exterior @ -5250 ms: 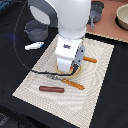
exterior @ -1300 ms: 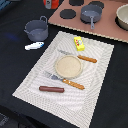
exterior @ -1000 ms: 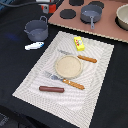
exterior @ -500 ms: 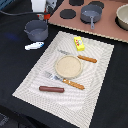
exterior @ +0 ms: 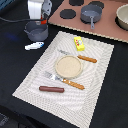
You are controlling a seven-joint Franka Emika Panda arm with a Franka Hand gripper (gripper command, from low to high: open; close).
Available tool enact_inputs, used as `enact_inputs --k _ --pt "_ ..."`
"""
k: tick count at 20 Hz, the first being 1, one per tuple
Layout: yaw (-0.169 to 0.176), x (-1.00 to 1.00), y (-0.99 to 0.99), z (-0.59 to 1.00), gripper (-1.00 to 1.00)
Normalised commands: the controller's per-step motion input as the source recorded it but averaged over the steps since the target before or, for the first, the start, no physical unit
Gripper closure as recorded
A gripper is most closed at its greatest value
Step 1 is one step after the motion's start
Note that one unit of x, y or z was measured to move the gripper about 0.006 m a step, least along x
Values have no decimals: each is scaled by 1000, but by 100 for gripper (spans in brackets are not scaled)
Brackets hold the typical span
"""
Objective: Interact with the objects in diverse but meaningful ways.
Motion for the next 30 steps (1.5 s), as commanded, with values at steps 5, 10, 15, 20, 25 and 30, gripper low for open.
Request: enact_inputs --k 5,10,15,20,25,30 --pt "-4 -390 90 21 -100" --pt "-2 -215 189 330 -100" --pt "0 -102 166 415 -100" --pt "3 183 -50 490 -100" --pt "55 531 -293 270 -100" --pt "54 489 -428 82 -100"
